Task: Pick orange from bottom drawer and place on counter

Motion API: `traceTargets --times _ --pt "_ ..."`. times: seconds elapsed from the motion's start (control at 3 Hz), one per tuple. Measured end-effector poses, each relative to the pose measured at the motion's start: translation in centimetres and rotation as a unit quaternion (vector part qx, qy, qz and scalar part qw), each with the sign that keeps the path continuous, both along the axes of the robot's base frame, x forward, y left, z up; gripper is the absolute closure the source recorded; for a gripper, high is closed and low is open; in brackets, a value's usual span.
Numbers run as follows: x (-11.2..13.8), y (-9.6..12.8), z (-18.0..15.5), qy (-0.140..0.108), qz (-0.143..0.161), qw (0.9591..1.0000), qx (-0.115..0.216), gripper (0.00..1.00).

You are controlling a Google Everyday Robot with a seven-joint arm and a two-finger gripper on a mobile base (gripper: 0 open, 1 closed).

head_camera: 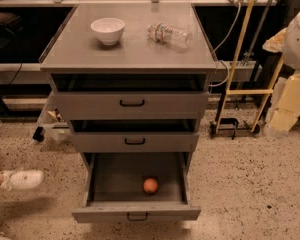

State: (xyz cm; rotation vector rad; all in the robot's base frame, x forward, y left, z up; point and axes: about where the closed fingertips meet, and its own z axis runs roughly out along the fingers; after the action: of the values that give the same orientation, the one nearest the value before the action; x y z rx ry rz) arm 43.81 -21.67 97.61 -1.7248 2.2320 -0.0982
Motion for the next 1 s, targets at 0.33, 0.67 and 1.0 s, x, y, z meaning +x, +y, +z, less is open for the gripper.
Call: traceTargets --times 0.33,0.67,1.0 --pt "0.0 0.0 0.0 0.0 0.0 1.0 0.0 0.0" --pt "0.9 -0.6 -2.8 0.009 0.0 0.9997 0.022 0.0" --pt "2.5 -1.4 -11.9 0.048 -0.006 0.9964 0.07 0.0"
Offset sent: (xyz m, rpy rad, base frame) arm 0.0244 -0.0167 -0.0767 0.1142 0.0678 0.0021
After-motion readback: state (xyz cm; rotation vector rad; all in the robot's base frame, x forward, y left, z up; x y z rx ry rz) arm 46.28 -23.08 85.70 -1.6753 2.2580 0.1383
